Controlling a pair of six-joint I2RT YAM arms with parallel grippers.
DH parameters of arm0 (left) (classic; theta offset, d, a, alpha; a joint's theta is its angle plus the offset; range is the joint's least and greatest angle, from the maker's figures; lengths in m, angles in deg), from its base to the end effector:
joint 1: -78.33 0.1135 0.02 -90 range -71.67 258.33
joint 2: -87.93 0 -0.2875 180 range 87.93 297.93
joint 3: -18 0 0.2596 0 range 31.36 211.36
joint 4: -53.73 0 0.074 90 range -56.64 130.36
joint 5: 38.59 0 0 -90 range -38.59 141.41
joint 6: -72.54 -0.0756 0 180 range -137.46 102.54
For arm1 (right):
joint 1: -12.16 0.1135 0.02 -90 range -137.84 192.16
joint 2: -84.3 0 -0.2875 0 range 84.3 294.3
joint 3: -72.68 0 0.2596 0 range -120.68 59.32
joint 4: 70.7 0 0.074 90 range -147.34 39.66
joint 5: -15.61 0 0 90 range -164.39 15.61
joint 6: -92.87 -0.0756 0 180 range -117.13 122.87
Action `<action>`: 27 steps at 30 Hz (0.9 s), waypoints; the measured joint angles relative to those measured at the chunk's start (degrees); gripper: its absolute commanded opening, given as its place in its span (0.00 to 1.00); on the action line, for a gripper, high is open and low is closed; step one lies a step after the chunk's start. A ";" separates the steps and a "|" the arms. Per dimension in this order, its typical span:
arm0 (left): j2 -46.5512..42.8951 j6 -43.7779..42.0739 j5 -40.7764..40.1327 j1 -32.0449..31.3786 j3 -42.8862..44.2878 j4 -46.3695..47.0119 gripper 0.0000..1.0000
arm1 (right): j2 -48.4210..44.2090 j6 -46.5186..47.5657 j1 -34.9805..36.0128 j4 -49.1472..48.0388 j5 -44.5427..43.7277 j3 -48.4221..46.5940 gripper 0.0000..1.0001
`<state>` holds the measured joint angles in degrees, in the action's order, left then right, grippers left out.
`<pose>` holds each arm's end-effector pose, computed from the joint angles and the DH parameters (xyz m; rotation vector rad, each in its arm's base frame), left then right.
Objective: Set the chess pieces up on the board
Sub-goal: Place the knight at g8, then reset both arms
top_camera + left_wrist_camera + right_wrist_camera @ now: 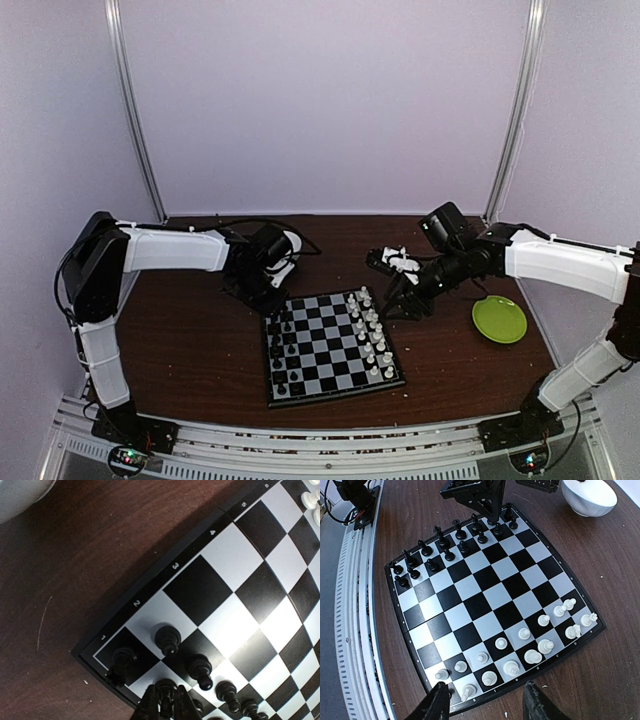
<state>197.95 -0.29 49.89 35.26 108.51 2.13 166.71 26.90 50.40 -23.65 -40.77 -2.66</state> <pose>0.3020 -0.2796 0.1554 0.6295 2.7654 -0.2042 0.2254 0.2309 0.2556 -1.4831 1.9882 0.8390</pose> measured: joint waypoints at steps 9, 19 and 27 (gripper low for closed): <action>-0.94 -0.15 -0.22 0.02 0.00 -1.11 0.27 | 0.00 -0.02 -0.02 0.52 -0.02 -0.09 0.51; -17.46 -3.52 -4.37 0.09 1.49 -5.07 0.54 | -5.55 -1.03 -6.47 3.06 -4.87 -6.40 0.69; -29.66 -9.68 -18.75 3.67 3.56 -2.62 0.98 | -17.88 -11.04 -19.47 -4.90 -21.20 -7.52 0.99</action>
<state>168.29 -9.97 31.14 38.94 112.07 -0.50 148.83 15.86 30.92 -28.55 -61.97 -10.18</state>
